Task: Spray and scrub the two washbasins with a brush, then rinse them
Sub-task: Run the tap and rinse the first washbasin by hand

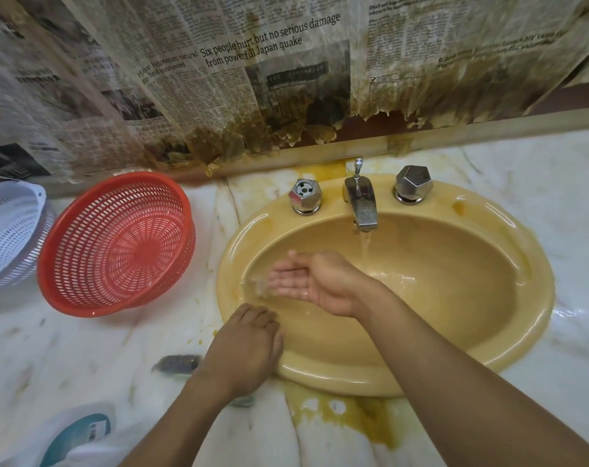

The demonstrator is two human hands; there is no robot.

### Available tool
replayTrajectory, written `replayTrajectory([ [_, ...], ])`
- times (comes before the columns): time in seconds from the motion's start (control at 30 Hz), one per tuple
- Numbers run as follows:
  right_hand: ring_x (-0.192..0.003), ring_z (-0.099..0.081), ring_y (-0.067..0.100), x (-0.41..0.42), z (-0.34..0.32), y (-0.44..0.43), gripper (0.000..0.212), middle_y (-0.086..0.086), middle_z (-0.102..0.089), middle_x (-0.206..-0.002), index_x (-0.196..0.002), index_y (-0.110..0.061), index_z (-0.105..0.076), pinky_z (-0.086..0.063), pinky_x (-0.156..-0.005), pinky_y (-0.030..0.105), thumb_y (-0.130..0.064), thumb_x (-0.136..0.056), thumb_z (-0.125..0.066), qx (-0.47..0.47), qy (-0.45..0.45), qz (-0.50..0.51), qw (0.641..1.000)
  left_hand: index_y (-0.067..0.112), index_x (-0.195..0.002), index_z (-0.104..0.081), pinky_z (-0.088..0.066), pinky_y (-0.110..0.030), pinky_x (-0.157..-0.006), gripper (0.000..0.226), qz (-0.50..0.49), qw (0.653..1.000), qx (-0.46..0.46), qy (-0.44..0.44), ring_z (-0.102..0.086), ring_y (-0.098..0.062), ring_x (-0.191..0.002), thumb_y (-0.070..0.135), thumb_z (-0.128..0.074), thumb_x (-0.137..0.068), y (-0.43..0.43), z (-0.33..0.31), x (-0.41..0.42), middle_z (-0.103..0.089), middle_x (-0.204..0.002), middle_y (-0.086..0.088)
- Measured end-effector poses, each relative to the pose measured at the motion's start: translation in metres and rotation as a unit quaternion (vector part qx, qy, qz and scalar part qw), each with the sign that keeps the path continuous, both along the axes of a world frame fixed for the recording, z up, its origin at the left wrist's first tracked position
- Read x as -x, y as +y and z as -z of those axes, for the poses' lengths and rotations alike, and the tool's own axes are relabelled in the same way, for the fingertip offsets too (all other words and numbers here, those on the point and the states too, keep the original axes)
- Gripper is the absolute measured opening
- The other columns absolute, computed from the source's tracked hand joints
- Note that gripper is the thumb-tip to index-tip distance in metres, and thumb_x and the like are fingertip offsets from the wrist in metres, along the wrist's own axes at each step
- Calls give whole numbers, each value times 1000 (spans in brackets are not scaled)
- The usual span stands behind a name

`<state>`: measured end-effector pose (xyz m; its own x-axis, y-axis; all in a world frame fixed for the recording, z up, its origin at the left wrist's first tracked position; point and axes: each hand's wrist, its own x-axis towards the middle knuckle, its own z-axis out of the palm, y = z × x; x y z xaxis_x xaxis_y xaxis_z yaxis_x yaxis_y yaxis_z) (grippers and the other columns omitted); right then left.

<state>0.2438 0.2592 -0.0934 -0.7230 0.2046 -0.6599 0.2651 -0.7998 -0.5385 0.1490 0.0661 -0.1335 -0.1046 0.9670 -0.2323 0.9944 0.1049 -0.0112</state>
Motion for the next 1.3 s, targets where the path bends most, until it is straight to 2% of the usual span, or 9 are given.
replayTrajectory([
  [0.1, -111, -69, 35, -13, 8, 5, 39, 26, -70, -115, -118, 8, -63, -58, -93, 38, -25, -109, -45, -14, -30, 34, 999, 19, -110, -75, -27, -33, -116, 40, -40, 998, -45, -29, -64, -19, -115, 33, -39, -104, -12, -7, -9, -72, -114, 4],
  [0.23, -106, -68, 39, -53, 34, 42, 39, 28, -69, -113, -118, 10, -60, -57, -90, 42, -23, -109, -41, 49, -74, 223, 971, 19, -125, -70, -27, -36, -117, 40, -62, 993, -80, -65, -56, -16, -126, 32, -38, -106, -24, -6, -11, -68, -124, 7],
  [0.43, -104, -68, 37, -80, 38, 73, 37, 25, -65, -122, -115, 6, -62, -64, -71, 43, -23, -108, -40, 130, -33, 318, 938, 25, -102, -77, -22, -31, -116, 46, -64, 995, -42, -58, -64, -10, -111, 36, -31, -104, -2, 8, -2, -73, -106, 15],
  [0.6, -95, -75, 36, -66, 12, 60, 40, 26, -72, -114, -119, 9, -63, -63, -81, 41, -21, -107, -40, 73, -21, 196, 978, 26, -127, -67, -10, -34, -120, 76, -61, 987, 132, -63, -53, -9, -132, 49, -4, -92, 35, 9, 2, -66, -134, 10],
  [0.7, -100, -72, 42, -64, -7, 33, 40, 31, -71, -110, -114, 12, -65, -59, -87, 44, -20, -107, -42, -26, -67, 6, 997, 27, -141, -56, -8, -42, -125, 63, -55, 968, 238, -63, -38, -9, -145, 41, -15, -95, 57, 9, -5, -50, -153, 8],
  [0.83, -96, -73, 40, -88, -18, 13, 40, 28, -73, -100, -104, 11, -67, -61, -84, 45, -23, -106, -47, -187, -179, -153, 954, 21, -141, -53, -31, -47, -118, 52, -66, 927, 340, -148, -47, -25, -139, 35, -26, -99, 81, 10, -40, -48, -155, -2],
  [0.93, -85, -75, 34, -114, -9, 23, 37, 26, -74, -97, -101, 10, -69, -60, -85, 45, -21, -104, -49, -243, -229, -80, 939, 18, -136, -56, -42, -48, -109, 54, -61, 905, 356, -226, -54, -32, -130, 39, -23, -98, 91, 11, -77, -53, -150, -8],
  [1.13, -97, -73, 39, -144, 13, 62, 39, 29, -72, -106, -108, 10, -66, -59, -87, 44, -24, -107, -46, -155, -193, 135, 959, 23, -116, -60, -40, -38, -103, 48, -76, 951, 247, -168, -57, -25, -122, 42, -17, -108, 54, -6, -66, -65, -134, 0],
  [1.3, -94, -75, 39, -126, 24, 82, 44, 28, -73, -105, -114, 9, -63, -62, -75, 42, -29, -107, -43, 7, -86, 276, 957, 28, -123, -66, -8, -26, -114, 78, -79, 984, 126, -99, -52, -8, -127, 52, -1, -87, 21, -2, 1, -65, -128, 14],
])
